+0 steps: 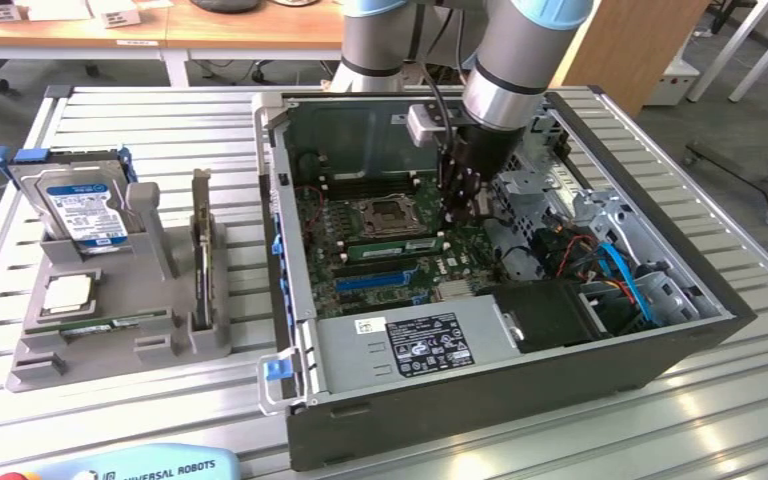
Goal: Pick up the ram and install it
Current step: 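Press down the ram until it locks into place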
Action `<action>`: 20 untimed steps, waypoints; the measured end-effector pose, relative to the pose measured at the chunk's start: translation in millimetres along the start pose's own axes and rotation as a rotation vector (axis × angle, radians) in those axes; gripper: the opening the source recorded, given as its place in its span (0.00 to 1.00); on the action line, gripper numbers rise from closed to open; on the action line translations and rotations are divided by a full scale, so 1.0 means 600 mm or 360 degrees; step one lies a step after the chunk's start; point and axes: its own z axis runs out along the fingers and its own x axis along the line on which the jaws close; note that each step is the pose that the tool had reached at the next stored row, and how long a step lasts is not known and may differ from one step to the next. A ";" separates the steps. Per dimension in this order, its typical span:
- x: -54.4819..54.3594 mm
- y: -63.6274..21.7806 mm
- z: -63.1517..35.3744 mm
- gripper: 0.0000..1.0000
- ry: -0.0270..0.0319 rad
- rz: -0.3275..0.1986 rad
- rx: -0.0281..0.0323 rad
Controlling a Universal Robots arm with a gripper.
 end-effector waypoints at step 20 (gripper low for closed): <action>0.000 -0.001 0.020 0.10 -0.00001 0.0000 0.00000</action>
